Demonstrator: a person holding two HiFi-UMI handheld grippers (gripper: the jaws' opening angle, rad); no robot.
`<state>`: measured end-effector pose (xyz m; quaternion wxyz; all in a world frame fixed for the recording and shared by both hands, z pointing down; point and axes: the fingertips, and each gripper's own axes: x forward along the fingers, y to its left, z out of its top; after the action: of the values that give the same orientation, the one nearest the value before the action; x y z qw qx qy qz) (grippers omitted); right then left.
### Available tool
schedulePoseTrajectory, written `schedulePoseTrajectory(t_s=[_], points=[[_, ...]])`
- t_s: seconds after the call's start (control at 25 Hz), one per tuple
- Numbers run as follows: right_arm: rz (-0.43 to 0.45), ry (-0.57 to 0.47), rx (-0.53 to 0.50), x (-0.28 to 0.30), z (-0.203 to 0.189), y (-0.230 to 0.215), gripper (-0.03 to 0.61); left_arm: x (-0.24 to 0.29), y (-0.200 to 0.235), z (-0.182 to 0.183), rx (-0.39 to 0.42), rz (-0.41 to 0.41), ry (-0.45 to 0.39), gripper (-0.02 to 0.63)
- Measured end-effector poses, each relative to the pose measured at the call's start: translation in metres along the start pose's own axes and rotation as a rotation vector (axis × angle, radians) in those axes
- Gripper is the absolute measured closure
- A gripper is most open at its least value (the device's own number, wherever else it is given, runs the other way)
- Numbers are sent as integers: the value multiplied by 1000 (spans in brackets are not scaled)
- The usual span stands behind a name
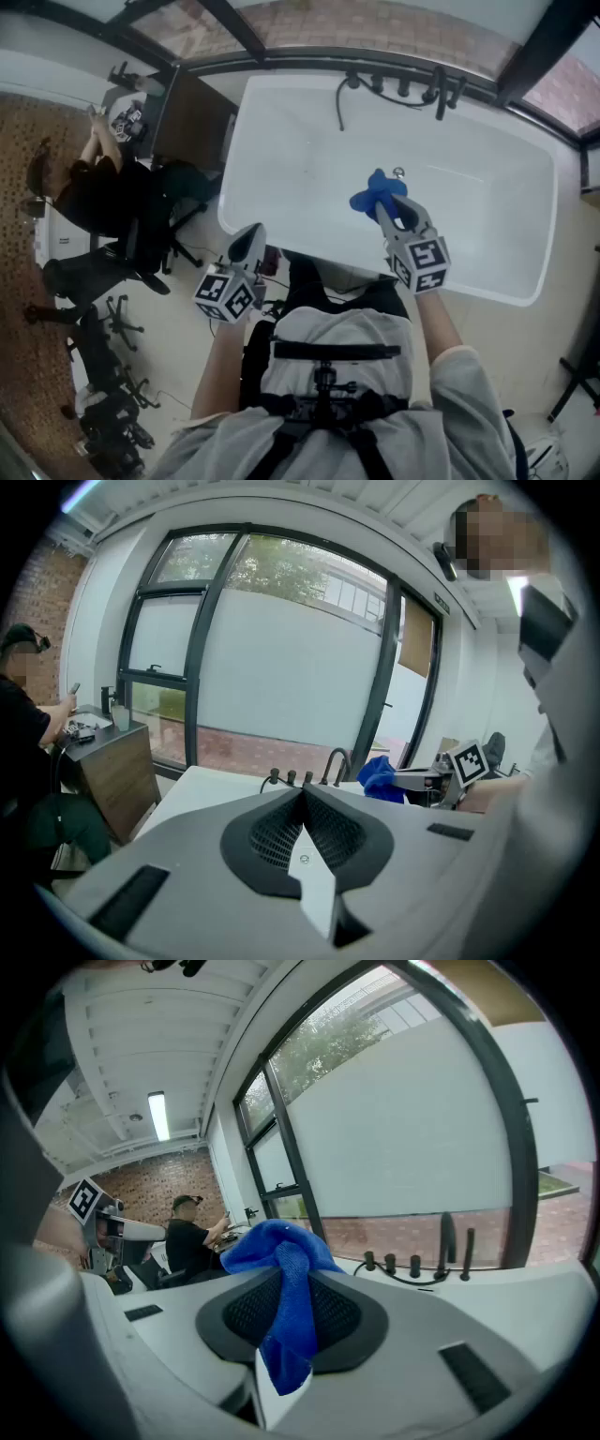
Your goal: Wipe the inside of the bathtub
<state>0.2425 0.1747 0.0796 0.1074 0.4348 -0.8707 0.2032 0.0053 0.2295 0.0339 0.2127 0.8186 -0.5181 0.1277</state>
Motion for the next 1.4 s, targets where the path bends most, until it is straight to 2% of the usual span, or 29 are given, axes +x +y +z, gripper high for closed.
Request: schedulePoseTrajectory(t_s=[0.36,0.56,0.88,1.12,1.4], points=[[88,65,1,184,-33,76,488,60,144,-20,-1,16,49,615],[138,123,-26,283,-74,107,492,97,219,-54,-12,38,81,615],[177,199,-19,354,-128,130,492,127,263,-106,-72,76,117,615],[174,216,28,405,-164,155,492,138,269,-131,-47,45,156,615],[176,238,65,493,-212,150,492,190,314,-164,-36,68,176,615]])
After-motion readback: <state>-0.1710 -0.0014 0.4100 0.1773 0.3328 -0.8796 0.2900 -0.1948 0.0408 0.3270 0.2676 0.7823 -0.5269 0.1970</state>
